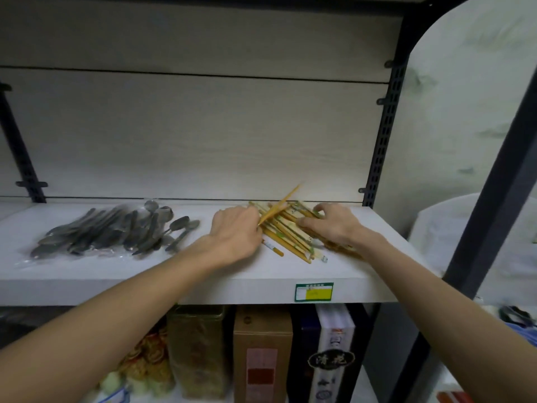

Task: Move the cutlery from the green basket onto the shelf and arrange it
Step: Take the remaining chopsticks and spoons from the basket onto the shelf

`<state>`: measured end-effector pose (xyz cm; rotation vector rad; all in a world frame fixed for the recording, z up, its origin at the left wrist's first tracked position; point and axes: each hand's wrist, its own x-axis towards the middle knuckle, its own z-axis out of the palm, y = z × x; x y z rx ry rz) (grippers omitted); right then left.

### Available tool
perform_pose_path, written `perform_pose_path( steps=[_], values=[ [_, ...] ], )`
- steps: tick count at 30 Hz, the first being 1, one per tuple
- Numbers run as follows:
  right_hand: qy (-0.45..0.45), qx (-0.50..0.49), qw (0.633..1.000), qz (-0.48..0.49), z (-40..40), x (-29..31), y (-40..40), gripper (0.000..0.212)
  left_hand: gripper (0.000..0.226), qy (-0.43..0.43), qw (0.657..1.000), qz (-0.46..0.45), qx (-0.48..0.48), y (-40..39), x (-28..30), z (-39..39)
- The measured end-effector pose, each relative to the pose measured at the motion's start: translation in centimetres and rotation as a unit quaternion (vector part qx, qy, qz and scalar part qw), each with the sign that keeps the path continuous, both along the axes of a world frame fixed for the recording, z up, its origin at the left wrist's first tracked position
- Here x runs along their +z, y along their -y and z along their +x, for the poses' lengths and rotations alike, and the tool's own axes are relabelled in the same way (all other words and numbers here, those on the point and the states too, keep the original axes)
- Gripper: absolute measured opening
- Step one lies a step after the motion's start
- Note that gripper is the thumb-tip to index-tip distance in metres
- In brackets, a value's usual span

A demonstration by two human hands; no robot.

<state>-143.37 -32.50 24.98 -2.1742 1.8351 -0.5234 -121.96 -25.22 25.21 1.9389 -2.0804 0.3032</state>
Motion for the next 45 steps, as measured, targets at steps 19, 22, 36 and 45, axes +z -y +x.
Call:
perform_pose_path(
  steps=[19, 22, 36, 45],
  values=[
    [-0.027, -0.018, 0.998, 0.047, 2.6, 0.7, -0.8, 0.107, 0.047, -0.141, 0.986, 0.082, 0.043, 1.0, 0.8, -3.3],
    [-0.045, -0.011, 0.998, 0.03, 3.0, 0.3, -0.4, 0.099, 0.059, -0.084, 0.994, 0.015, 0.063, 1.1, -0.4, -1.8],
    [-0.031, 0.091, 0.995, 0.025, 1.9, -2.1, 0.5, 0.06, 0.086, -0.163, 0.974, 0.142, -0.063, 4.9, -4.5, -0.7],
    [-0.023, 0.124, 0.988, 0.093, 1.9, 0.5, -0.4, 0.055, 0.082, -0.162, 0.979, 0.121, 0.015, 4.1, -4.3, 0.2]
  ],
)
